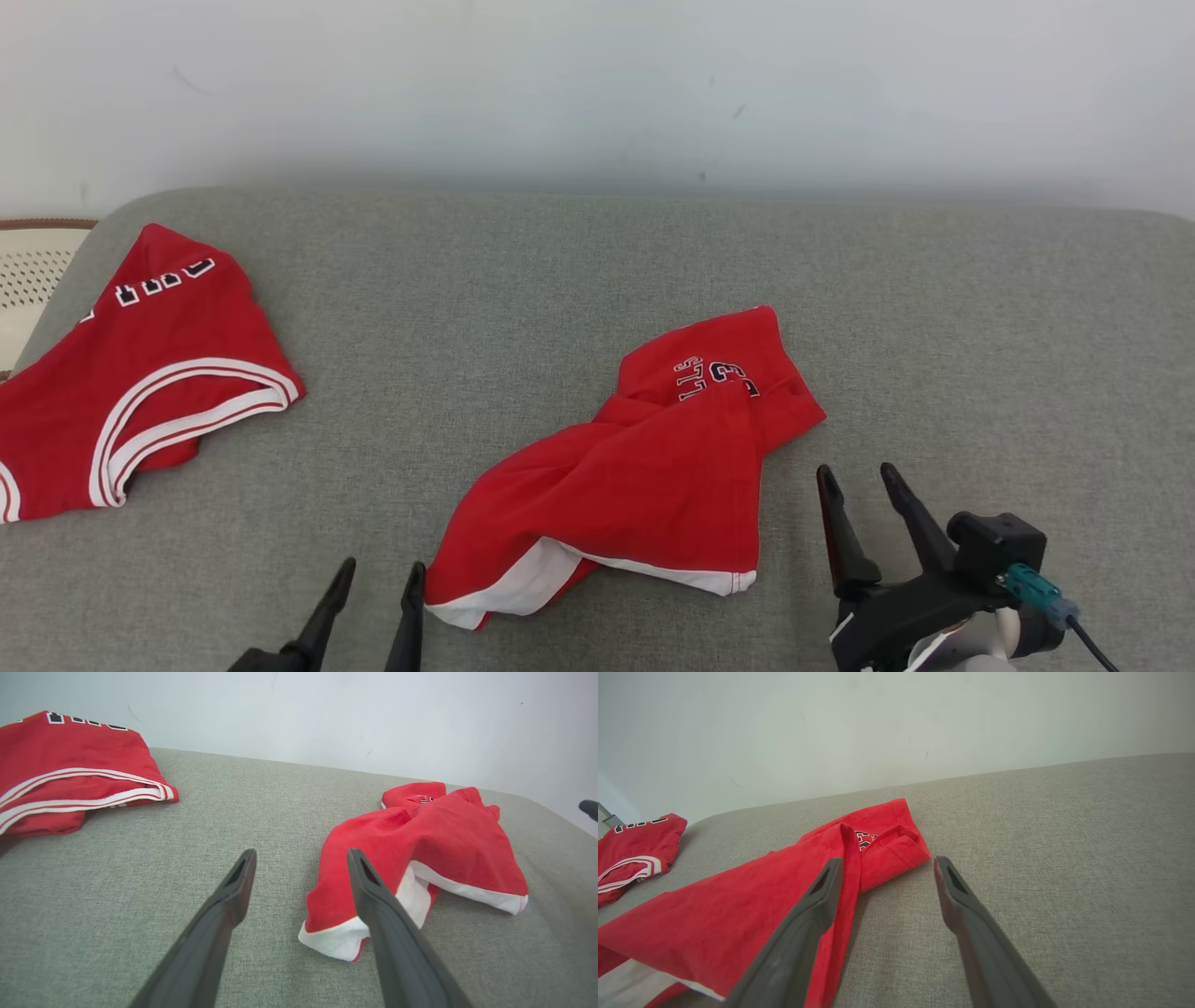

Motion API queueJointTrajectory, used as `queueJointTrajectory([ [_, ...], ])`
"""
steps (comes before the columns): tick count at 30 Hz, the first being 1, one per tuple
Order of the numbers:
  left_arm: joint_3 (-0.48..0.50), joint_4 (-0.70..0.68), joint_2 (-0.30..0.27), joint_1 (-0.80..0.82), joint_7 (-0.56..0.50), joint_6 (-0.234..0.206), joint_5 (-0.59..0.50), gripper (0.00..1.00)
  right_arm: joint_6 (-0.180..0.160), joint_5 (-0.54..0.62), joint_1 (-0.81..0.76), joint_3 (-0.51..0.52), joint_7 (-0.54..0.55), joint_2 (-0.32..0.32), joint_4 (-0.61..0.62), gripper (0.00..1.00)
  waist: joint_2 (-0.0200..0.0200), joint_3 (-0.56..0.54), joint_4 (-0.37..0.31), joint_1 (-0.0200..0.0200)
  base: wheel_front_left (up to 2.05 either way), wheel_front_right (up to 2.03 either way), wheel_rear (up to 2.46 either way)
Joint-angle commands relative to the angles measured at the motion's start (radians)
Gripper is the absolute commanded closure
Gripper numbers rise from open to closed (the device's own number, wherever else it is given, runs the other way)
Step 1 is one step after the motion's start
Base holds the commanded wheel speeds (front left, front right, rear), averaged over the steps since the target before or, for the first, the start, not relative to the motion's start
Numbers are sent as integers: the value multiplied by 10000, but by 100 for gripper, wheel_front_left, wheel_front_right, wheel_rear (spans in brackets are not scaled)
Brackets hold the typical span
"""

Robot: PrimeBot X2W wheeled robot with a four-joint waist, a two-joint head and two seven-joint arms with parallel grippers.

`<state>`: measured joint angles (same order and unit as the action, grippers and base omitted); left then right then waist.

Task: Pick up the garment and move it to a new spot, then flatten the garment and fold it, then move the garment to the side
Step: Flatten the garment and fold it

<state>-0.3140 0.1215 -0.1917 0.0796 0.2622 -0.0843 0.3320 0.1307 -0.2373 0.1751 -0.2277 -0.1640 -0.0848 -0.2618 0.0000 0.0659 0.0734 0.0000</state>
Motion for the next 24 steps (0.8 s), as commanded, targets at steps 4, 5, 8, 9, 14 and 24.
queueJointTrajectory([
  [4, 659, -343, 351, -211, 45, 113, -420, 0, 1, -373, 90, -507, 245, -76, -151, 0, 0, 73, 27, 0, 0, 0, 0],
  [5, 822, -390, 438, -199, 45, 123, -509, 0, 1, -469, 105, -651, 337, -89, -209, 0, 0, 92, 27, 0, 0, 0, 0],
  [8, 1361, -567, 703, -111, 45, 101, -714, 0, 1, -792, 186, -1110, 584, -168, -370, 0, 0, 154, 23, 0, 0, 0, 0],
  [9, 1523, -620, 775, -91, 46, 114, -807, 0, 1, -893, 205, -1245, 640, -195, -435, 0, 0, 176, 19, 0, 0, 0, 0],
  [14, 2236, -810, 1007, -41, 46, 258, -1191, 0, 1, -1393, 465, -1970, 916, -306, -925, 0, 0, 264, -1, 0, 0, 0, 0],
  [24, 2904, -805, 1302, -121, 47, 606, -1513, 0, 1, -2059, 857, -2532, 971, -481, -1825, 16, 0, 234, 207, 0, 0, 0, 0],
])
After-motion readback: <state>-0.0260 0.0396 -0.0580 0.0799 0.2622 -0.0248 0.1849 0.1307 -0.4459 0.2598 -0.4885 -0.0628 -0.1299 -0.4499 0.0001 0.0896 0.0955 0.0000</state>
